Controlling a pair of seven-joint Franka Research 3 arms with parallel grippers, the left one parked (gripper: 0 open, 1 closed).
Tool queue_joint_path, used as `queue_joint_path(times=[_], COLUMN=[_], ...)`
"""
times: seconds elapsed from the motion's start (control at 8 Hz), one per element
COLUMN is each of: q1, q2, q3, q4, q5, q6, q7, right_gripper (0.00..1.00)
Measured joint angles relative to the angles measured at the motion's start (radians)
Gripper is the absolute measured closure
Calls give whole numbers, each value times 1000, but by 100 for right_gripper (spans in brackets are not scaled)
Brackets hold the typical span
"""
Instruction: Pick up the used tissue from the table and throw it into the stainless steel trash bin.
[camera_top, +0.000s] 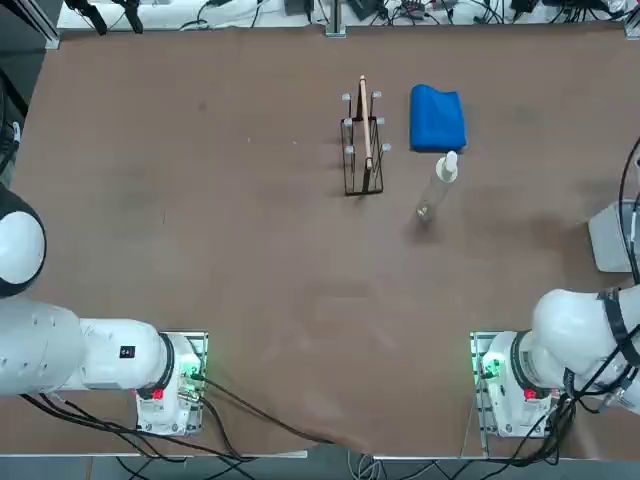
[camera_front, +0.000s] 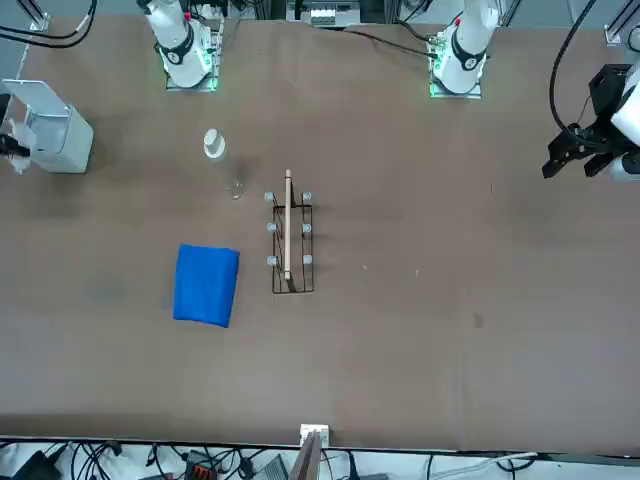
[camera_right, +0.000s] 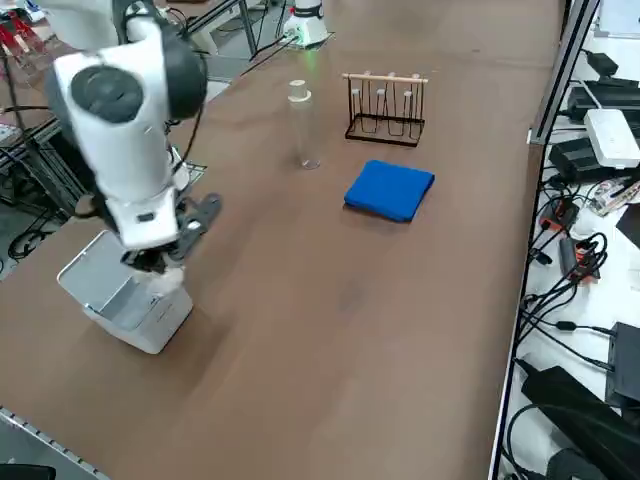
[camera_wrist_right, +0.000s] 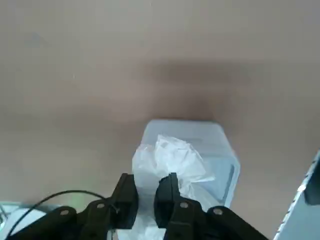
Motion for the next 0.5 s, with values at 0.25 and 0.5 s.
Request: queue_joint_path(times=[0.25, 0.5], q1=[-50, -97], q2=[1, 5], q3=[1, 1], q4=[-44, -59], q5=[0, 0], q6=[-2, -2], q7=[-47, -124], right_gripper=[76, 66])
